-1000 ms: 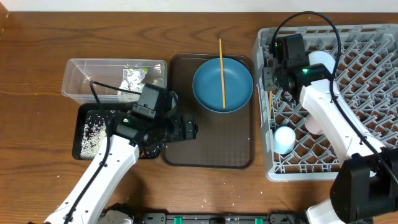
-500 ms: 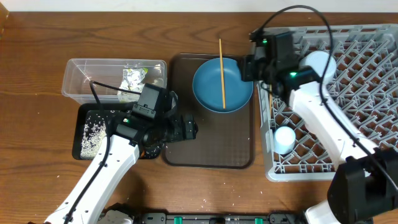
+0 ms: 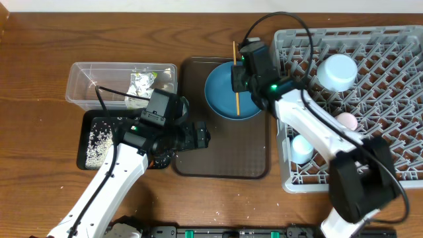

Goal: Sort waste into correct bins and load items into the dishwasher rack
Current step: 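Grasp the remaining chopstick on the blue plate with the right gripper, then carry the chopstick right and place it beside the first in the rack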

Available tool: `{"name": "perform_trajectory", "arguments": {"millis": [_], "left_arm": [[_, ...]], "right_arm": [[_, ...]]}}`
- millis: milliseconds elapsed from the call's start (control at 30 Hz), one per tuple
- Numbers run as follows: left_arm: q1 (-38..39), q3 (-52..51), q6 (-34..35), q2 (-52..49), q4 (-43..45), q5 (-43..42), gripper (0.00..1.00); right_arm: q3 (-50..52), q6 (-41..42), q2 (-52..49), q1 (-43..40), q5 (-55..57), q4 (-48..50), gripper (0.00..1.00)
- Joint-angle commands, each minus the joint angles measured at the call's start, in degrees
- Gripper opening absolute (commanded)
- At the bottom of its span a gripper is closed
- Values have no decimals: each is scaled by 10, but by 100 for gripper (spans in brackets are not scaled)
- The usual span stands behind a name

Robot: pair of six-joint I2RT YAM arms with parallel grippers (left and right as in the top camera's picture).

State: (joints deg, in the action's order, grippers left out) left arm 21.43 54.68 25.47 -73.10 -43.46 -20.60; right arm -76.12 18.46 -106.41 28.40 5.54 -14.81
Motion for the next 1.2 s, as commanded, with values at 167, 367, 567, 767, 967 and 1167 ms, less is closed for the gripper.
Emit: {"name": "perform_trajectory", "arguments": {"millis": [167, 367, 567, 767, 967, 1167], "left_arm": [[-3, 12, -3, -1, -1, 5, 97], [-3, 12, -3, -1, -1, 5, 97], [-3, 12, -3, -1, -1, 5, 97], [-3, 12, -3, -1, -1, 5, 97], [-3, 12, -3, -1, -1, 5, 97], [-3, 12, -3, -1, -1, 5, 97]], "right_arm": [[2, 4, -90, 3, 15, 73, 52], [2, 4, -139, 11, 15, 103, 55], [2, 4, -165, 15, 15, 113, 49], [2, 4, -160, 15, 15, 127, 12], [2, 0, -123, 15, 15, 127, 1], [2, -3, -45, 15, 15, 104, 1]]}}
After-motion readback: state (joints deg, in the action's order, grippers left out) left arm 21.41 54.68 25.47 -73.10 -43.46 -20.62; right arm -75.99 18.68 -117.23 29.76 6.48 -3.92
